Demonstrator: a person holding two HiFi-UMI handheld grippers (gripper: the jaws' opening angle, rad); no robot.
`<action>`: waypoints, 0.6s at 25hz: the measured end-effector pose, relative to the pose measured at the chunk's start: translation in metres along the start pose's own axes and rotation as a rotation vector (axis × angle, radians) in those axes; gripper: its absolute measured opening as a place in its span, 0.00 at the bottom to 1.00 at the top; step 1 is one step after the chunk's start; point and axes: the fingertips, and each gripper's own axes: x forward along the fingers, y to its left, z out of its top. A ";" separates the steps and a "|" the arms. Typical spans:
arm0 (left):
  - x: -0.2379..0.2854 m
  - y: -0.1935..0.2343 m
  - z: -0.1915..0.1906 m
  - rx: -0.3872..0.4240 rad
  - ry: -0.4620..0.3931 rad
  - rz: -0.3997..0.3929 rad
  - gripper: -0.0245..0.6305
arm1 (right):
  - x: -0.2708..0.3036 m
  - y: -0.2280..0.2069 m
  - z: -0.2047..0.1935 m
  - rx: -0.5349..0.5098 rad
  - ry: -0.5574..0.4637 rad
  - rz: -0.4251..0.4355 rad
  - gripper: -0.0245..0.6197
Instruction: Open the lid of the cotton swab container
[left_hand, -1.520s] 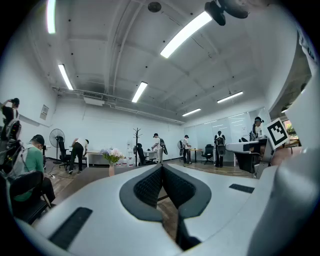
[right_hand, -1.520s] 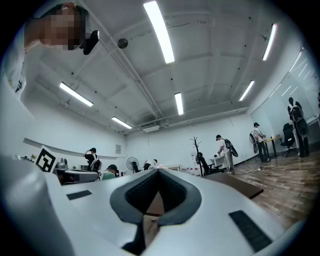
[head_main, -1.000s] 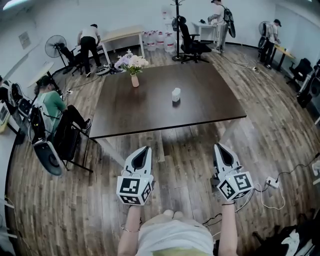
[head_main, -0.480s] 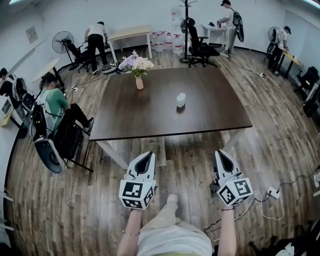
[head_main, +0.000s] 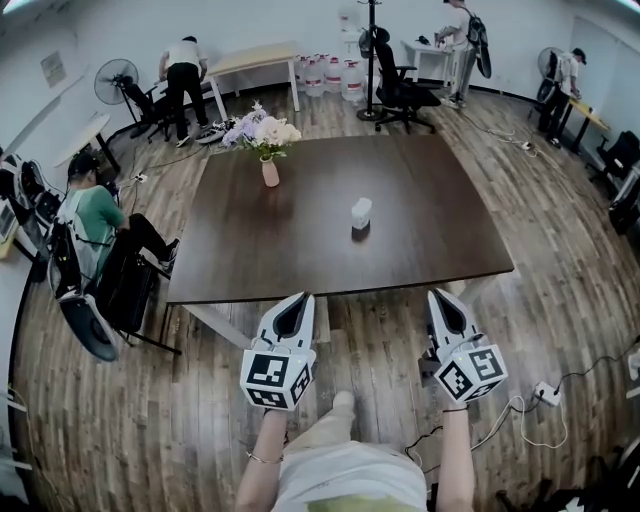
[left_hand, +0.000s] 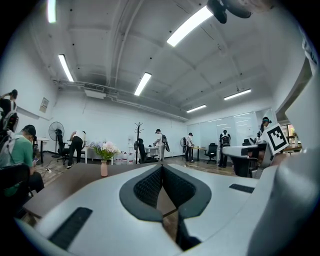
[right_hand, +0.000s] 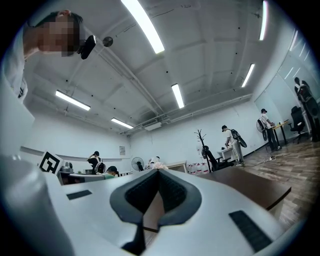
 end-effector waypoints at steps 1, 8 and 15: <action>0.009 0.004 0.000 -0.001 0.003 -0.004 0.07 | 0.009 -0.004 0.000 0.003 -0.001 0.000 0.07; 0.065 0.030 0.006 -0.009 0.003 -0.034 0.07 | 0.058 -0.030 -0.002 0.008 0.012 -0.026 0.07; 0.099 0.044 0.000 -0.014 0.026 -0.066 0.07 | 0.088 -0.046 -0.012 0.025 0.028 -0.045 0.07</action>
